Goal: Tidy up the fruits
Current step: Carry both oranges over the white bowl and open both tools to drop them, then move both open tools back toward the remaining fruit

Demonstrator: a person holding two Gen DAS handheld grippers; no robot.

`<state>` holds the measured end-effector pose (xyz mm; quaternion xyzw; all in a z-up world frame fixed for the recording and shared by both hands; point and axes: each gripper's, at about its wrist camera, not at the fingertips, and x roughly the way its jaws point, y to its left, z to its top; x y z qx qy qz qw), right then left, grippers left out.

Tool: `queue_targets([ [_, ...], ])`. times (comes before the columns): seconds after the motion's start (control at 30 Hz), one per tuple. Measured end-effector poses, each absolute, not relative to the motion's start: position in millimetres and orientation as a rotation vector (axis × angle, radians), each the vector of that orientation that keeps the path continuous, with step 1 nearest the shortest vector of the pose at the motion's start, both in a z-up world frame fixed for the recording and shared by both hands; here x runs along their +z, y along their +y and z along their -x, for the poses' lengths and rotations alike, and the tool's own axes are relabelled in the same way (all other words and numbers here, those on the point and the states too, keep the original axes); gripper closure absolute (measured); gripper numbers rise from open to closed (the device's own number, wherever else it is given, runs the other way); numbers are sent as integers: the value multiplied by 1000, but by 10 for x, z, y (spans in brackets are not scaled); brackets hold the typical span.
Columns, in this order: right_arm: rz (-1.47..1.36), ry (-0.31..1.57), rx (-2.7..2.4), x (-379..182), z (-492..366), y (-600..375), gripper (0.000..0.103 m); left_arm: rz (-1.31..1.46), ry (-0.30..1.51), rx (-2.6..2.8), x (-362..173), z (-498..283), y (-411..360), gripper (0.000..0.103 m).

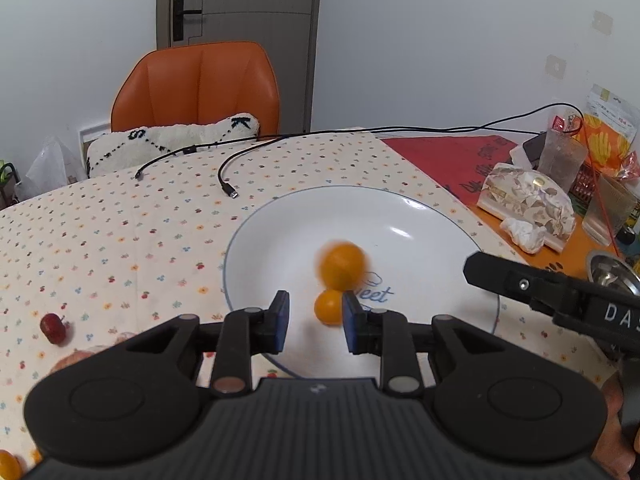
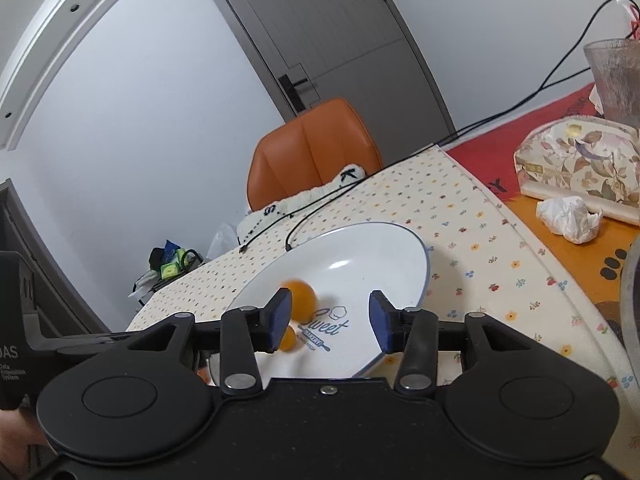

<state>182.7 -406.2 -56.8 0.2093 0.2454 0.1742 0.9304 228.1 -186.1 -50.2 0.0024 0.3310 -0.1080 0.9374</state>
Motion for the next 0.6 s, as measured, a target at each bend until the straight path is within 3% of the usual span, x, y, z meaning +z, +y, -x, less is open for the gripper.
queue_targets([
  [0.13, -419, 529, 369, -523, -1875, -4032, 56, 8, 681, -208, -406, -2296, -1704, 73],
  [0.3, -374, 540, 419, -421, -1892, -3957, 48, 33, 661, -151, -209, -2215, -1394, 48],
  [0.5, -318, 558, 534, -256, -1966, -3814, 31, 60, 602, 3, 48, -1940, -927, 30],
  [0.6, -285, 566, 590, -176, -2005, -3722, 27, 103, 587, 101, 135, -1759, -665, 26],
])
